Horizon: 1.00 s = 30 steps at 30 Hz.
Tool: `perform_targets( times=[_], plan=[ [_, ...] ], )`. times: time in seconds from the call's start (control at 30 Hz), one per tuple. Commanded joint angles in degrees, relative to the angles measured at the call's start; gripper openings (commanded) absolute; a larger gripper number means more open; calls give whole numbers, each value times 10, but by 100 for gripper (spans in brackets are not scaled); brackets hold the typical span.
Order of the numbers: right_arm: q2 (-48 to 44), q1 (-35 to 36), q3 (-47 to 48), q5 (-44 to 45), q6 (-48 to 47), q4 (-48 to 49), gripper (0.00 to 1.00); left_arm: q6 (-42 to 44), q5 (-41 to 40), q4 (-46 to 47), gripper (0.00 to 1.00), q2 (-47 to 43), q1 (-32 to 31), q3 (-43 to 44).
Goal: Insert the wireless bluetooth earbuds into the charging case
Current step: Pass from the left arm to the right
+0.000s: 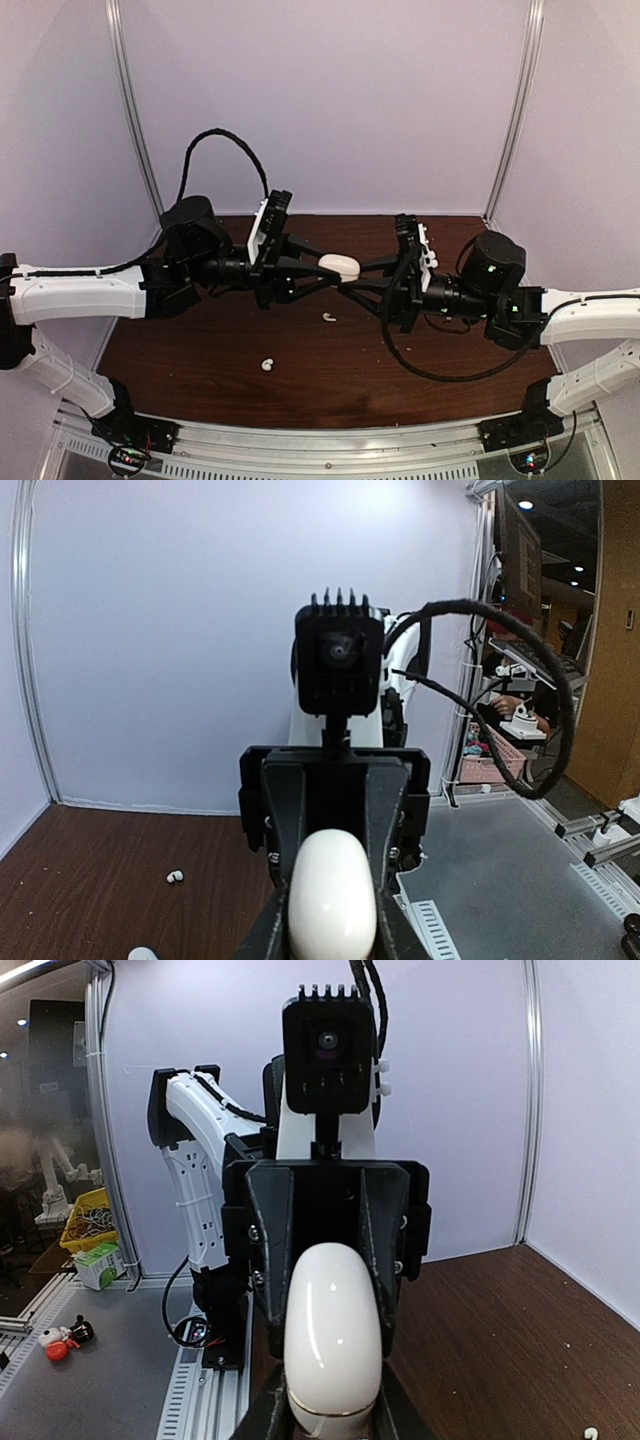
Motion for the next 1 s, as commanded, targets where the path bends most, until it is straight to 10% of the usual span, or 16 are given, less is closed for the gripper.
perform_targets(
  times=[0.0,0.17,0.5,0.97],
  plan=[
    [-11,-2,8,-7,-1,3,19,-1,-6,32,15,5,-2,6],
    [-20,-2,15,6,-18,-40,14,12,-18,-55,35,4,-1,36],
    [-33,-2,15,26,-38,-112,13,59,-37,-210,41,-8,-1,74],
    [-24,-2,23,34,-40,-129,14,61,-6,-210,14,-2,-1,72]
  ],
)
